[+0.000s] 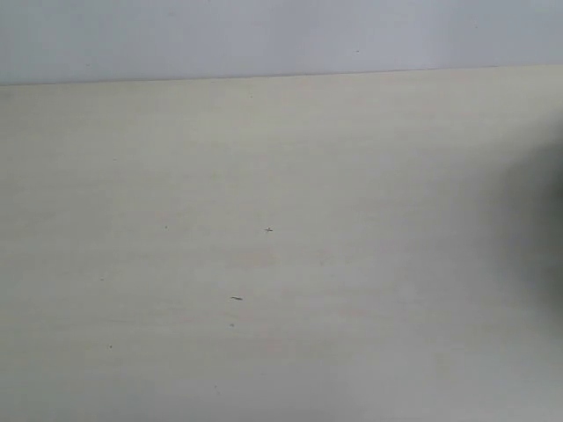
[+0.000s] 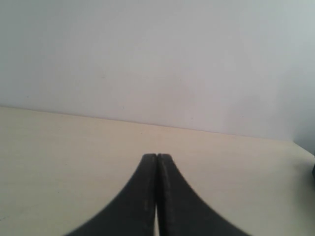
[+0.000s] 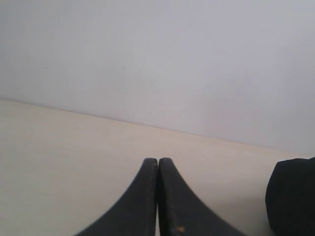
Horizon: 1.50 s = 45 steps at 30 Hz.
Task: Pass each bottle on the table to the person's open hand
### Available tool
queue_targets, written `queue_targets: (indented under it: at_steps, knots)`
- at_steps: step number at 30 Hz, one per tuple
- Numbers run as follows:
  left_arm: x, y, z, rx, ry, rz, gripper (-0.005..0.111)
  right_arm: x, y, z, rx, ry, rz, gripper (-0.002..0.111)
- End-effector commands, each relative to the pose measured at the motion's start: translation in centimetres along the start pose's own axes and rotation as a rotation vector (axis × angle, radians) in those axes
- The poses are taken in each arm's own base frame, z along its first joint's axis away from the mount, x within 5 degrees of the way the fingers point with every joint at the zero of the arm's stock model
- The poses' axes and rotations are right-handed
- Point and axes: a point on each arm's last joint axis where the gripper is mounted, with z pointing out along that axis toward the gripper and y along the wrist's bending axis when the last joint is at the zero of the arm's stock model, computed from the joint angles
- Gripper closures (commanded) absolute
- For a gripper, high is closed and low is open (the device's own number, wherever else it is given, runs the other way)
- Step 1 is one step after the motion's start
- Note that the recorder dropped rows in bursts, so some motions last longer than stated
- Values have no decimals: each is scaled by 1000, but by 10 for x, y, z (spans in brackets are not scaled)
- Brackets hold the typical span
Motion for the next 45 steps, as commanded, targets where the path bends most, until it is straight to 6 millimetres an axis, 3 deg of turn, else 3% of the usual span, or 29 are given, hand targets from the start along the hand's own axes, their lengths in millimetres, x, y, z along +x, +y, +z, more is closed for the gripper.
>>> queue_targets:
  at_steps: [1,16,29,45]
  knots:
    - [1,1,0,-6,2,4,107,2,-2,-3,37,-9,4,108]
    - [1,1,0,-6,2,4,107,13,-2,-6,91,105,21,108]
    - [1,1,0,-6,2,4,107,-2,-9,-7,163,-65,60,108]
    - [1,1,0,-6,2,4,107,-1,-11,-7,186,-57,87,108]
